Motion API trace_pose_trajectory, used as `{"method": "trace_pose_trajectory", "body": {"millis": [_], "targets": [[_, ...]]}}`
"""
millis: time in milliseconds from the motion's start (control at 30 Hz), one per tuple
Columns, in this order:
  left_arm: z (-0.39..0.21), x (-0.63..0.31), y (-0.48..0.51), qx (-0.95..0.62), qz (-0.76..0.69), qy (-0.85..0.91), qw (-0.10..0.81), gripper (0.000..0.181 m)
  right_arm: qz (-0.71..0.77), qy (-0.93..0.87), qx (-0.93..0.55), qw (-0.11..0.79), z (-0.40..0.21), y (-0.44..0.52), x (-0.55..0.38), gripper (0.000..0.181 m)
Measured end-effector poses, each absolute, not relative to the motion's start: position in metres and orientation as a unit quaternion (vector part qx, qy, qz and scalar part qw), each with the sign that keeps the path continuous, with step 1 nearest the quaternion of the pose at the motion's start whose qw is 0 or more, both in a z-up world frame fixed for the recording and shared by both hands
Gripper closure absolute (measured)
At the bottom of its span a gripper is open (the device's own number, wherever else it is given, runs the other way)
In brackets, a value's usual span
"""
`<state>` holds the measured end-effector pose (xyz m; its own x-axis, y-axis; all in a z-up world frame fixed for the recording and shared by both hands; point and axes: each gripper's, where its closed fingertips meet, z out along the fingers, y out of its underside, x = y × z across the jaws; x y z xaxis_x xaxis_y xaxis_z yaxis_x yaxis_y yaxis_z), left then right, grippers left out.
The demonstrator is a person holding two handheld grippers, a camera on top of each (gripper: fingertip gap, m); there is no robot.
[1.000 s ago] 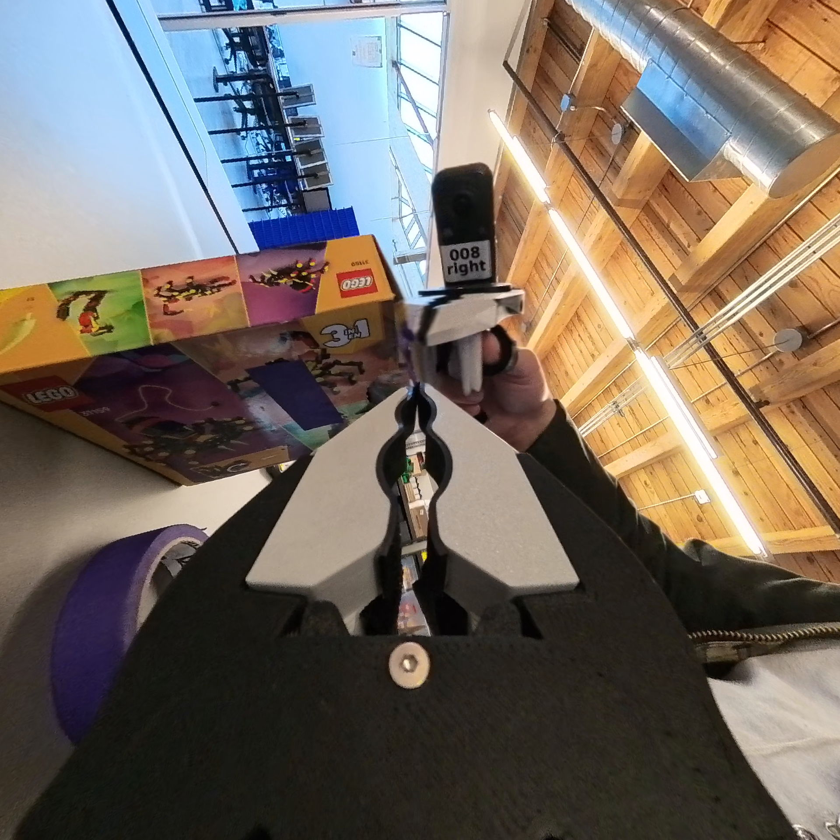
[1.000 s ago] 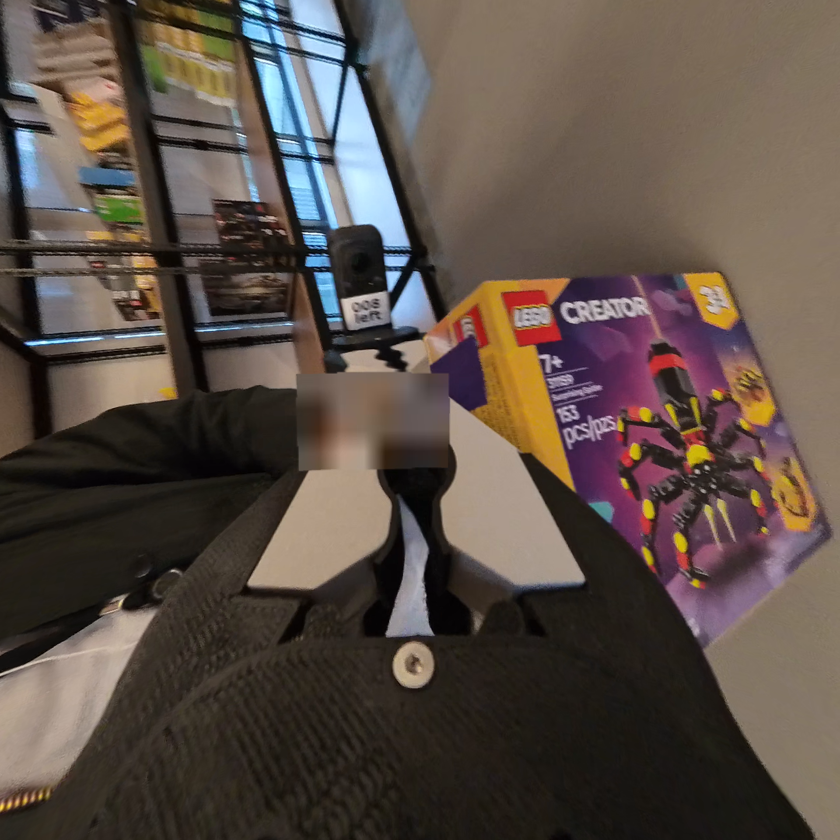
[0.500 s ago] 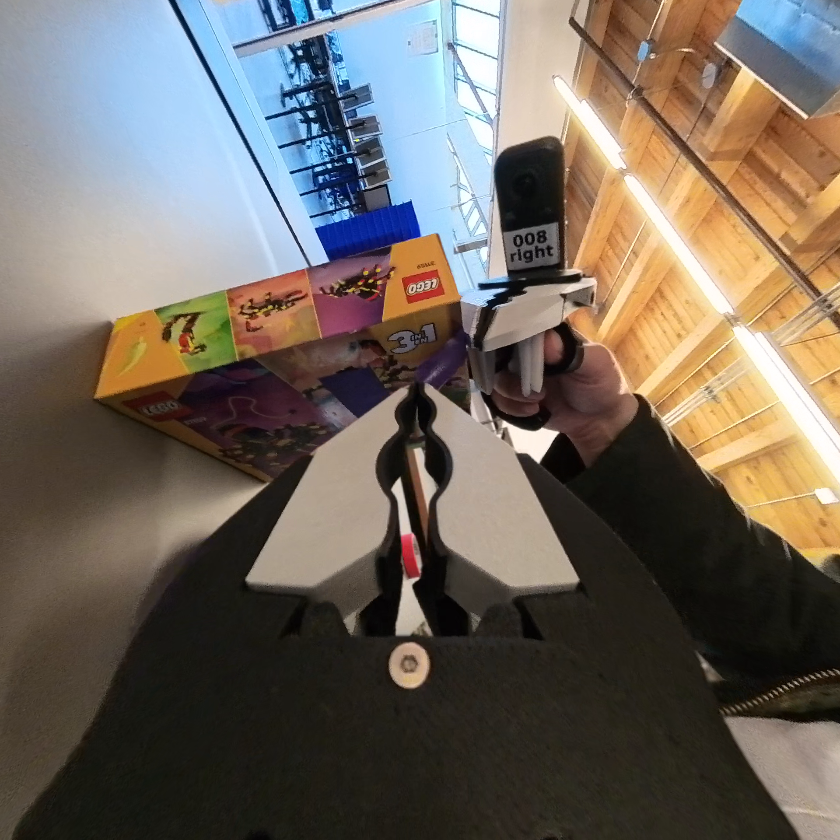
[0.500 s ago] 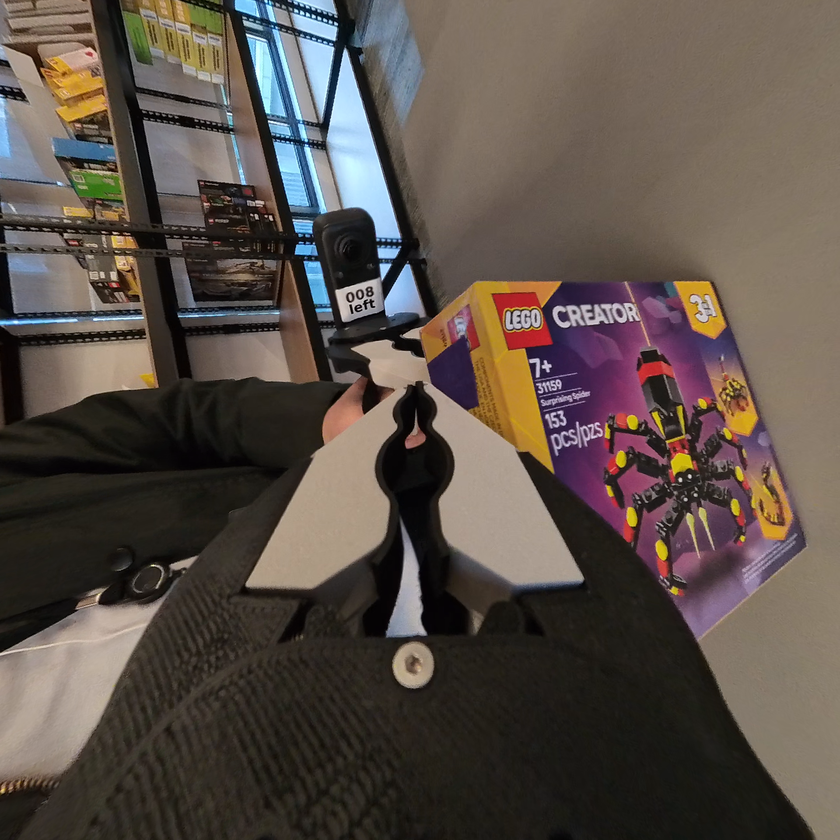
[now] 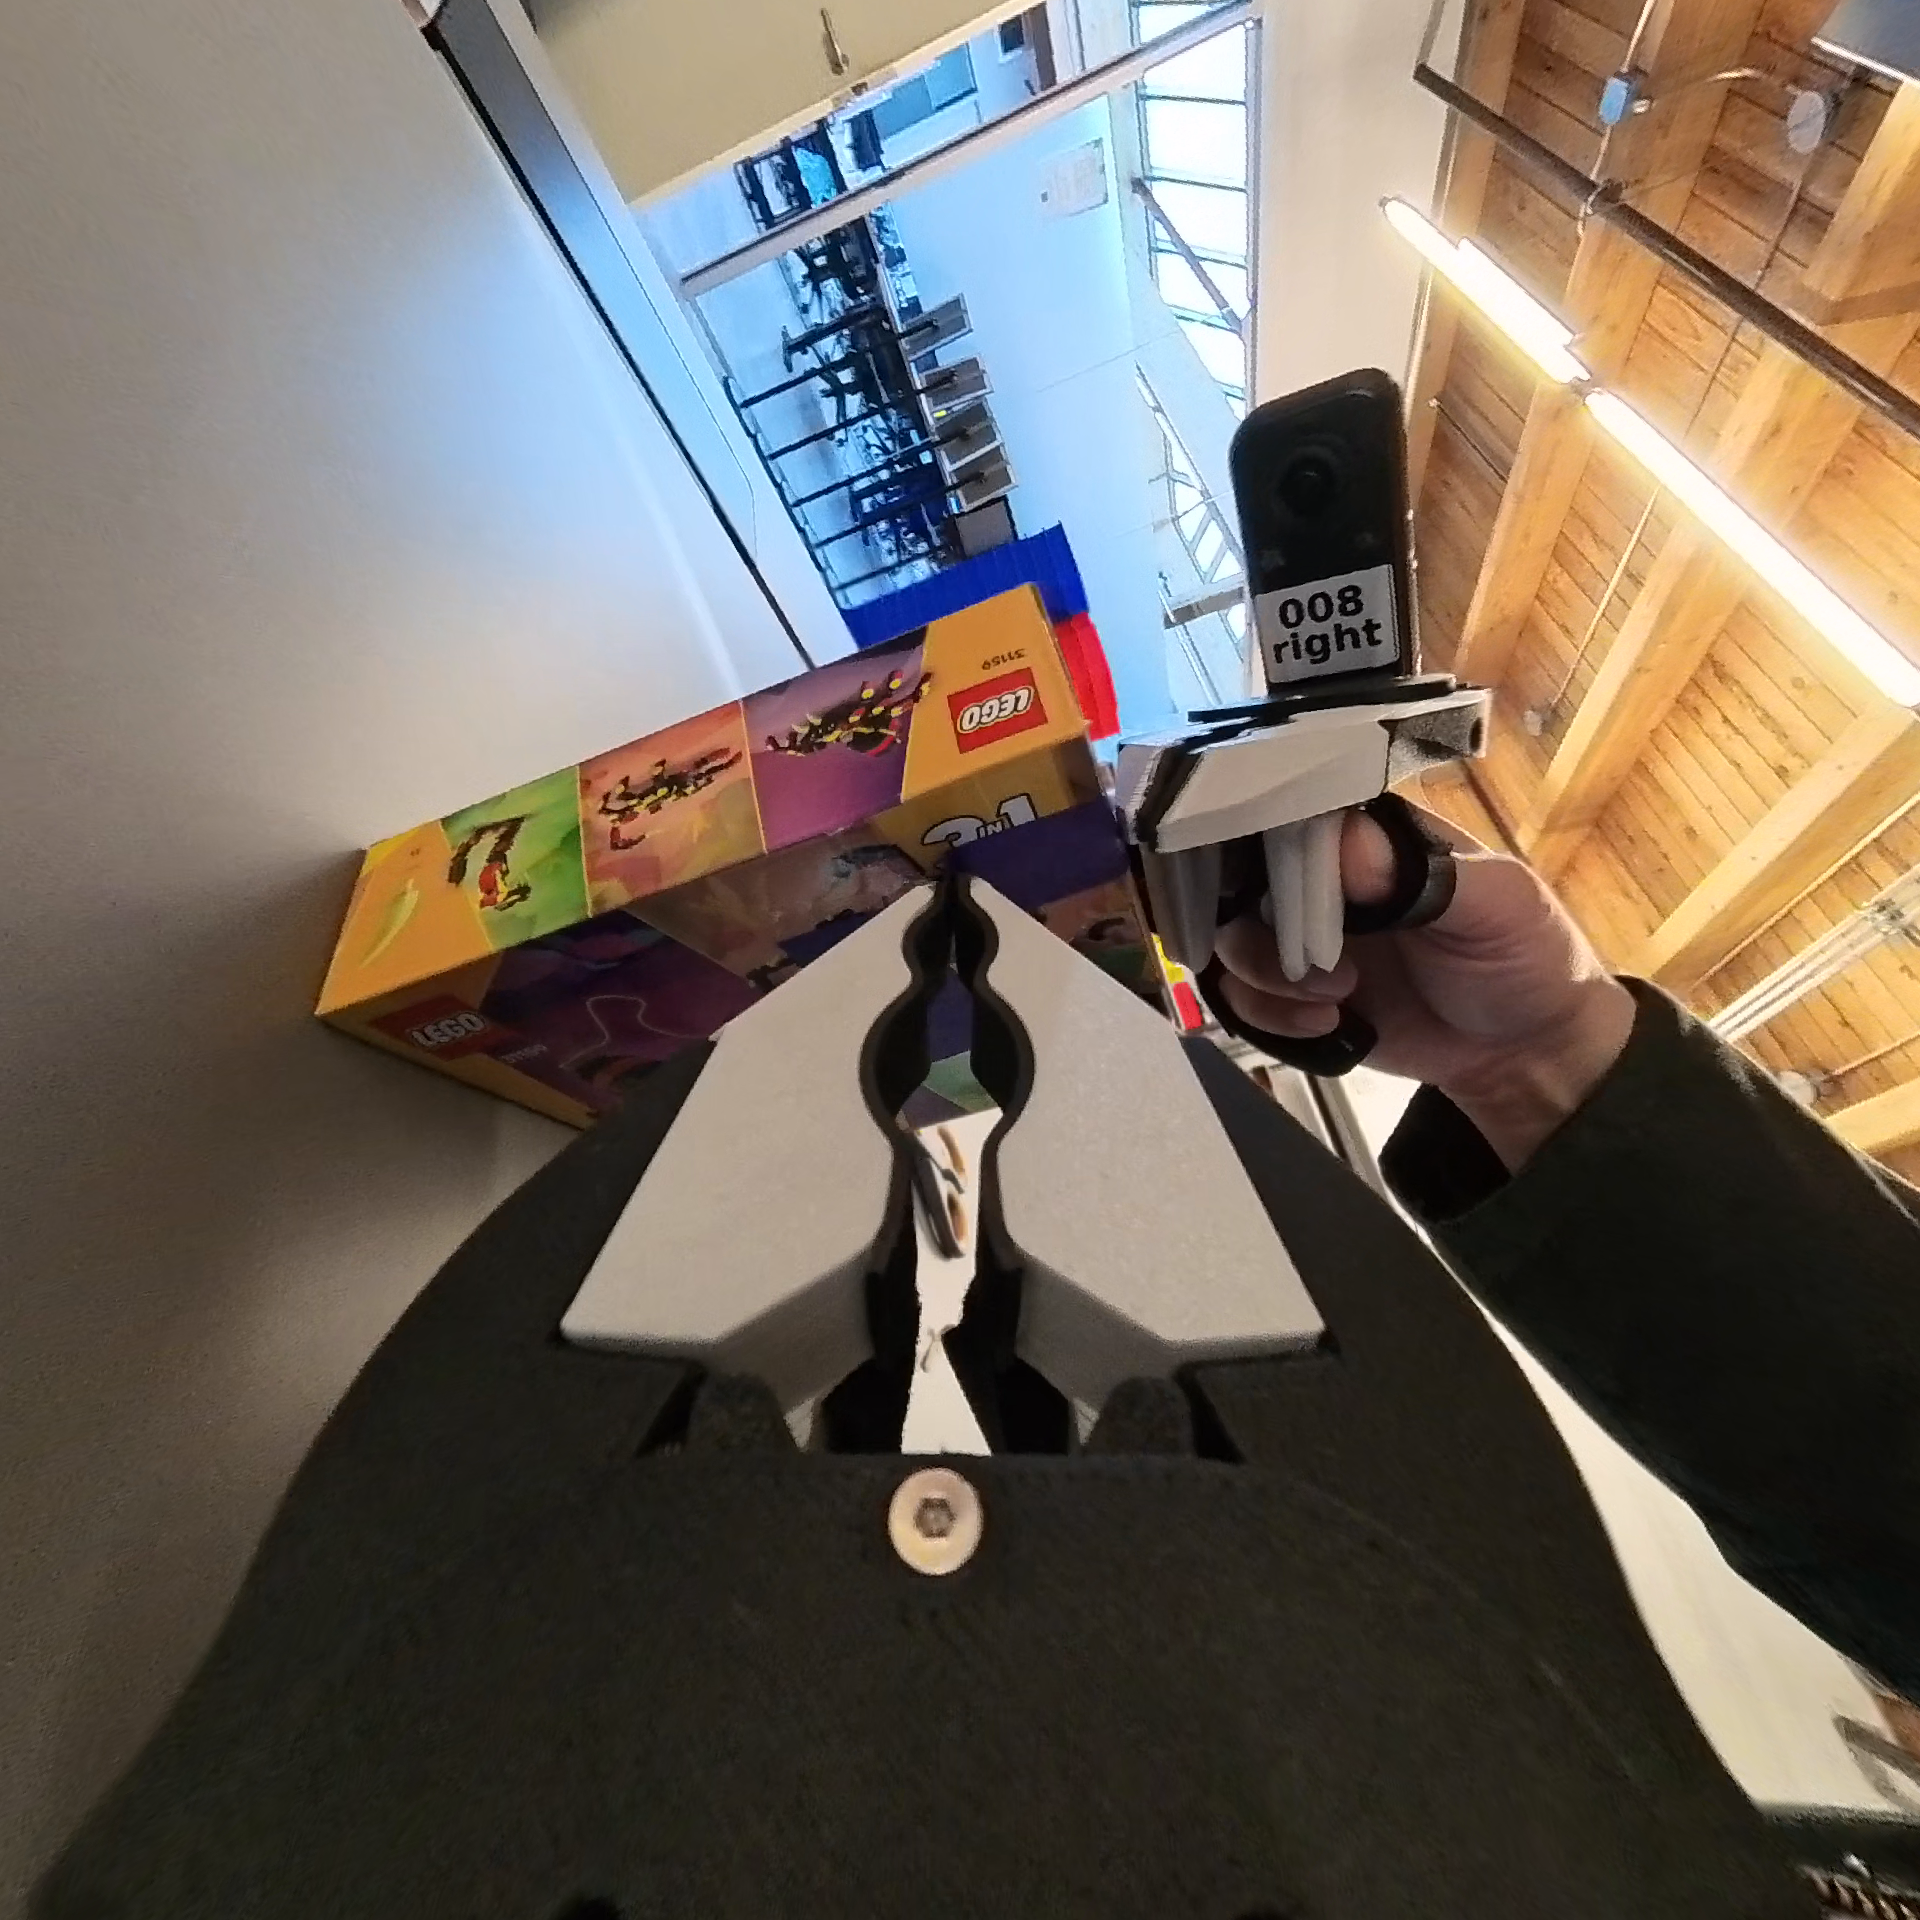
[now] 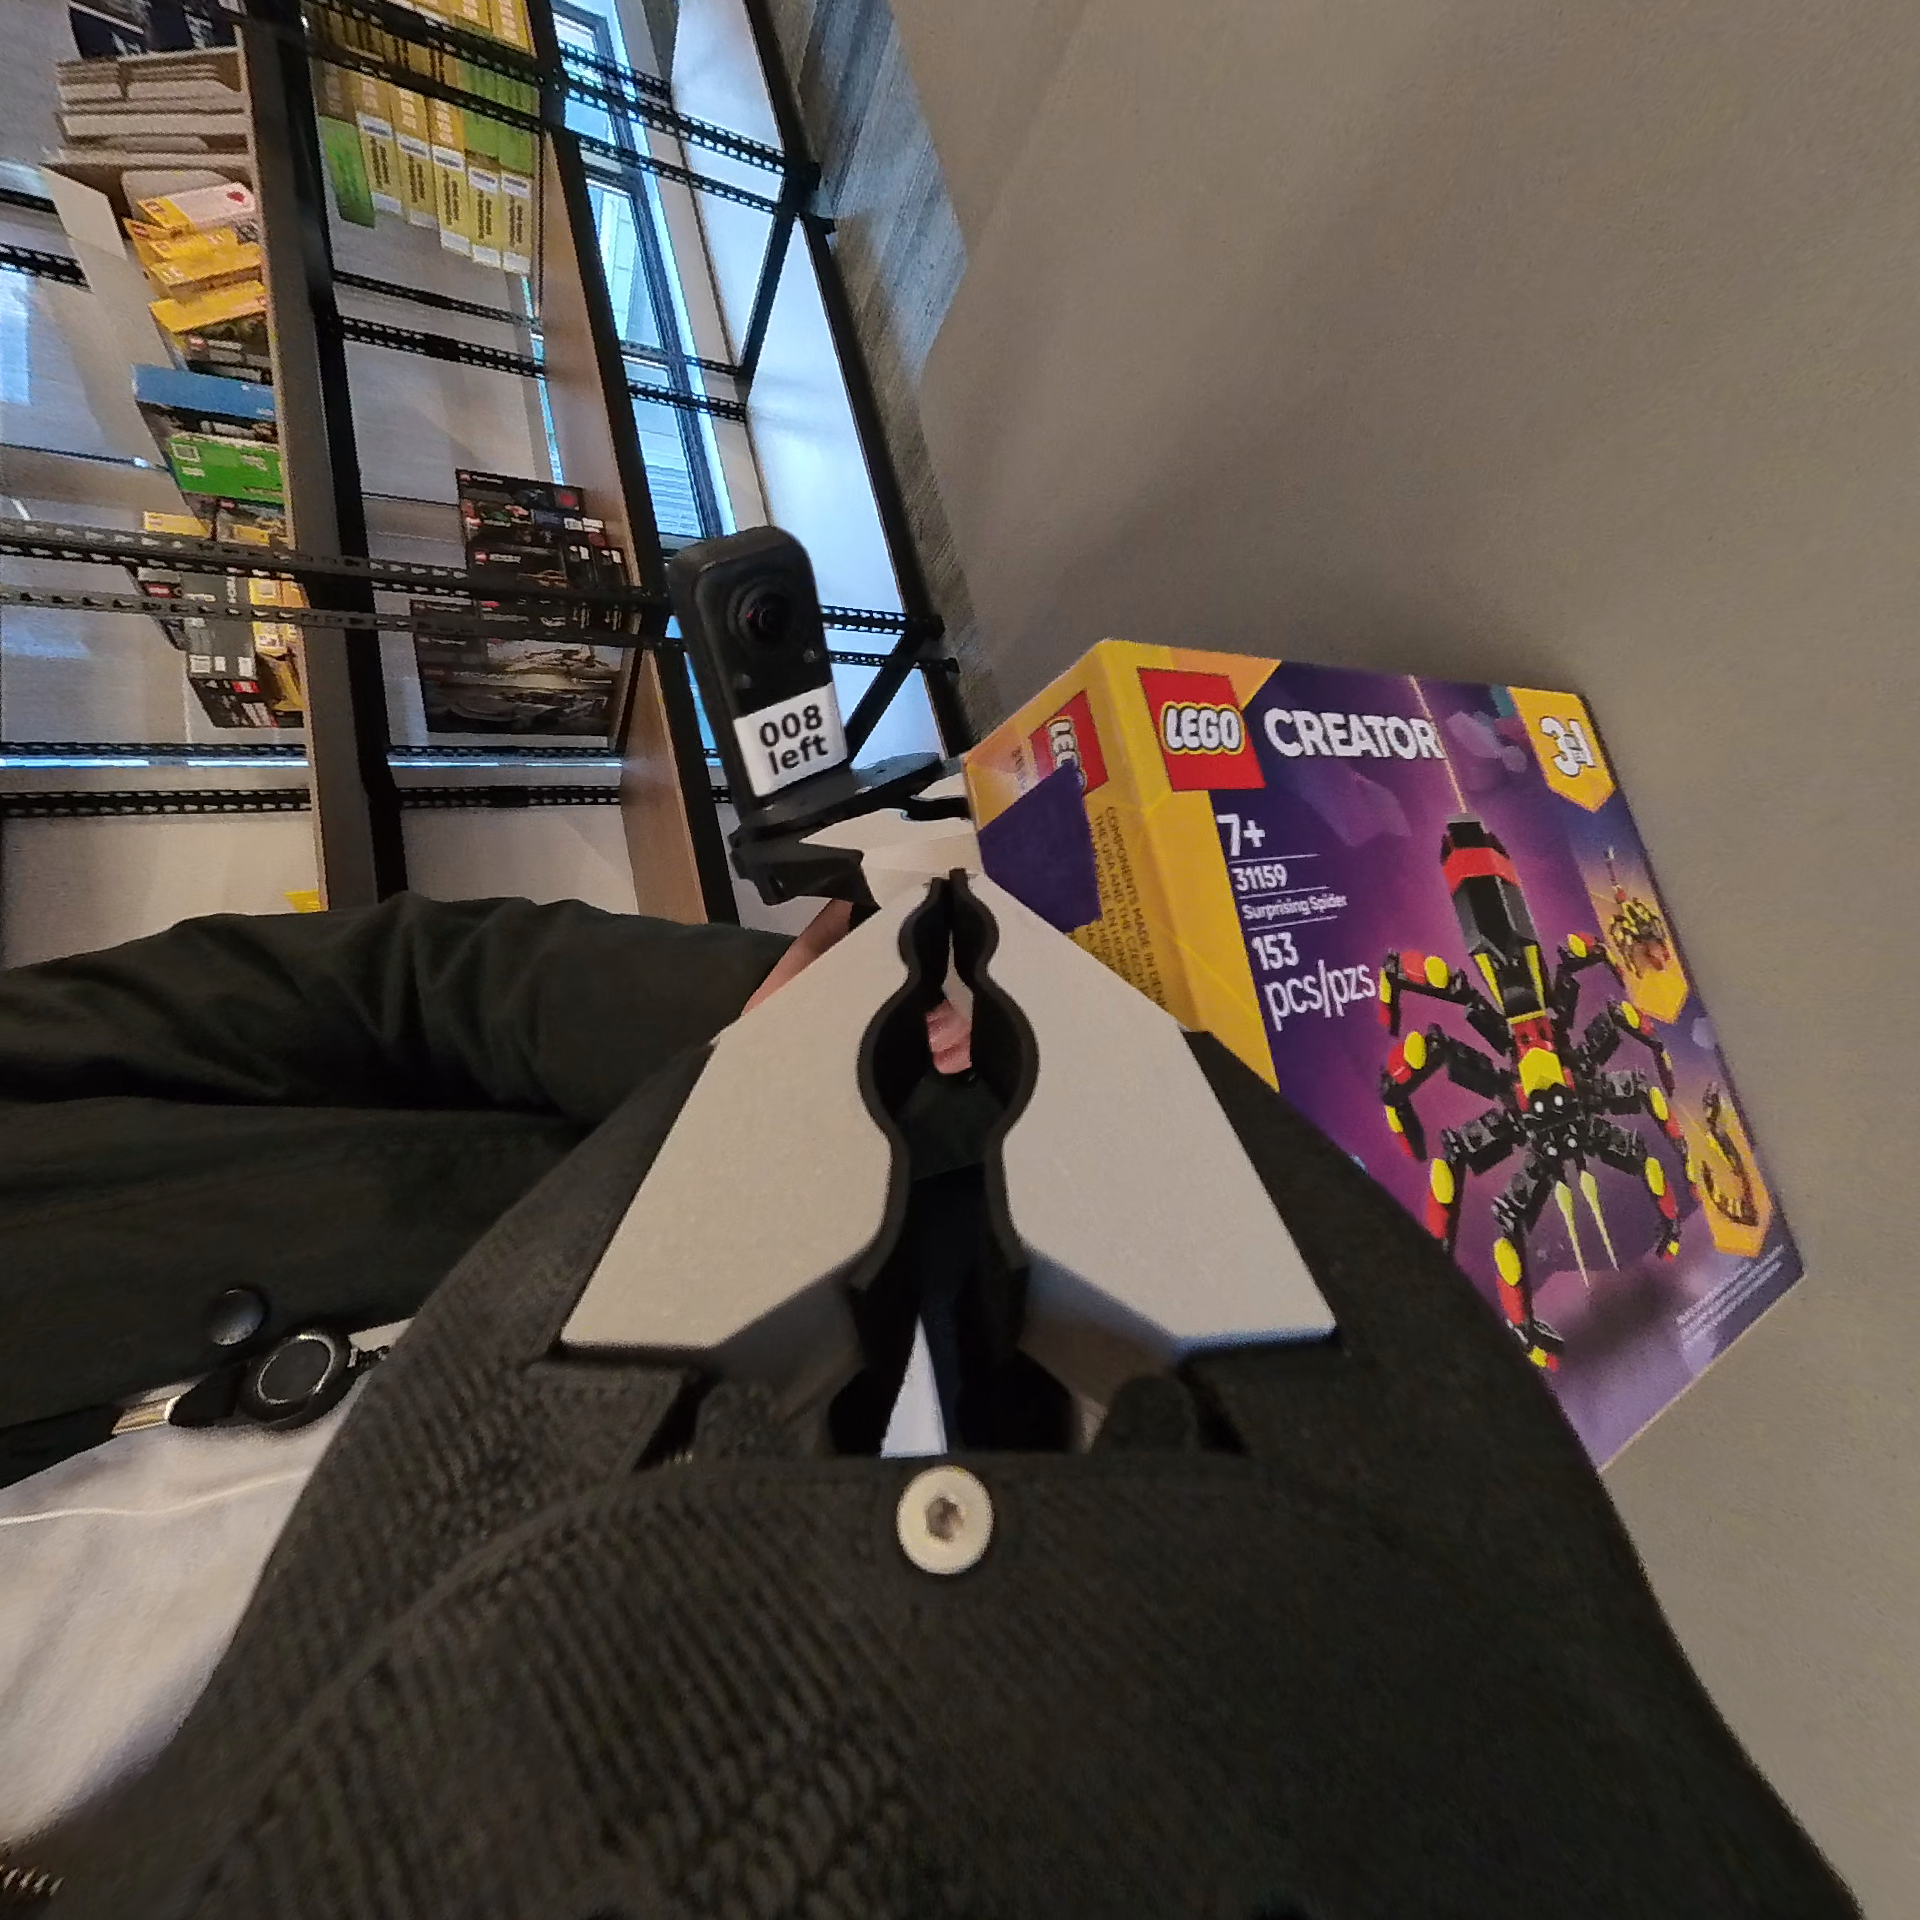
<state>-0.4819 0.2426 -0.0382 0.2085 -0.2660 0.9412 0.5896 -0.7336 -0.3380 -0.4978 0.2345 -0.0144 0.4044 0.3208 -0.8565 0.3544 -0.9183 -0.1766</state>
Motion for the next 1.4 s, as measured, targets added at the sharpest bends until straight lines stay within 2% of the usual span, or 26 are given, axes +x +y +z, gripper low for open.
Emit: {"method": "trace_pose_trajectory", "body": {"millis": [267, 467, 500, 633, 700, 767, 933, 967, 1033, 1400], "targets": [[-0.039, -0.482, 0.244, -0.724, -0.584, -0.15, 0.335, 0.181, -0.499, 0.233, 0.835, -0.023, -0.015, 0.235, -0.498, 0.181], [-0.039, -0.481, 0.245, -0.727, -0.585, -0.141, 0.331, 0.181, -0.384, 0.391, 0.824, -0.145, -0.018, 0.232, -0.497, 0.181], [-0.039, -0.481, 0.246, -0.728, -0.584, -0.138, 0.331, 0.181, -0.357, 0.426, 0.815, -0.166, -0.018, 0.229, -0.498, 0.175], [-0.039, -0.481, 0.248, -0.729, -0.585, -0.136, 0.33, 0.181, -0.229, 0.499, 0.778, -0.305, -0.002, 0.242, -0.503, 0.128], [-0.039, -0.48, 0.248, -0.726, -0.588, -0.139, 0.329, 0.181, -0.136, 0.495, 0.78, -0.359, 0.002, 0.261, -0.492, 0.119], [-0.039, -0.48, 0.248, -0.724, -0.589, -0.14, 0.329, 0.181, -0.089, 0.491, 0.794, -0.348, -0.007, 0.27, -0.483, 0.115], [-0.039, -0.48, 0.248, -0.728, -0.587, -0.132, 0.329, 0.181, -0.074, 0.464, 0.851, -0.235, -0.043, 0.269, -0.47, 0.11], [-0.039, -0.48, 0.248, -0.727, -0.588, -0.131, 0.329, 0.181, -0.079, 0.455, 0.86, -0.216, -0.048, 0.267, -0.469, 0.112], [-0.04, -0.481, 0.248, -0.727, -0.588, -0.13, 0.33, 0.181, -0.101, 0.448, 0.87, -0.18, -0.054, 0.26, -0.469, 0.128], [-0.04, -0.481, 0.251, -0.725, -0.593, -0.131, 0.326, 0.181, -0.036, 0.455, 0.868, -0.196, -0.059, 0.265, -0.471, 0.122]]}}
